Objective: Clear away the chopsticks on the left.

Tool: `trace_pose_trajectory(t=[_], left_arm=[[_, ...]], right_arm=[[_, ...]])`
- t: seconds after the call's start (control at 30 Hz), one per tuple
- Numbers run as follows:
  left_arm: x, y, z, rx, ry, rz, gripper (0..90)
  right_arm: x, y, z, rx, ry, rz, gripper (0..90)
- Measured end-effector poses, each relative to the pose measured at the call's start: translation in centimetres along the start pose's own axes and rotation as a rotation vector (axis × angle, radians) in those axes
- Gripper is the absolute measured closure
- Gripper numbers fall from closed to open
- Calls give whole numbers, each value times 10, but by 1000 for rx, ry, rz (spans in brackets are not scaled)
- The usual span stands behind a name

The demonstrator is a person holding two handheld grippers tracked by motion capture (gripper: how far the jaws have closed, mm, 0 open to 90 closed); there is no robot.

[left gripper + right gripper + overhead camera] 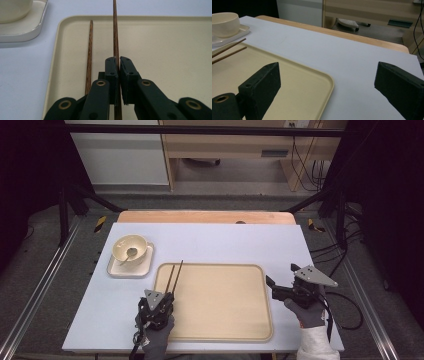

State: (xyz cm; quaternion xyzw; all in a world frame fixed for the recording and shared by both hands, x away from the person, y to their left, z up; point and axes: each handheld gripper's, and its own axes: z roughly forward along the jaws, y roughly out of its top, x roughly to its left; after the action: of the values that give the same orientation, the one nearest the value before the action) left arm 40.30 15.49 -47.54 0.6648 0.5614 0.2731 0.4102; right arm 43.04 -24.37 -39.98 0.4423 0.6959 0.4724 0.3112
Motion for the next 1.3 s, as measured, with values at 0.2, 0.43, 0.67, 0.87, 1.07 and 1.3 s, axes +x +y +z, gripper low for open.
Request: trace_pose_trajectory(t=[0.2, 0.43, 0.67, 0.87, 1.07, 1.3], left_arm=[[3, -1, 1, 32, 18, 1, 851], [3, -3, 3, 56, 27, 5, 850], [4, -2, 6, 96, 26, -2, 848], [5, -2, 8, 119, 31, -6, 847], [5, -2, 9, 130, 33, 2, 820], [7, 0, 5, 104, -1, 9, 786]], right_arm=[[0, 0, 0, 0, 0, -1, 70], [0, 0, 1, 2, -2, -2, 70], [0, 0, 1, 2, -1, -5, 70], [0, 0, 1, 2, -2, -2, 70], [0, 0, 1, 0, -2, -4, 70], [0, 0, 0, 0, -3, -5, 70]])
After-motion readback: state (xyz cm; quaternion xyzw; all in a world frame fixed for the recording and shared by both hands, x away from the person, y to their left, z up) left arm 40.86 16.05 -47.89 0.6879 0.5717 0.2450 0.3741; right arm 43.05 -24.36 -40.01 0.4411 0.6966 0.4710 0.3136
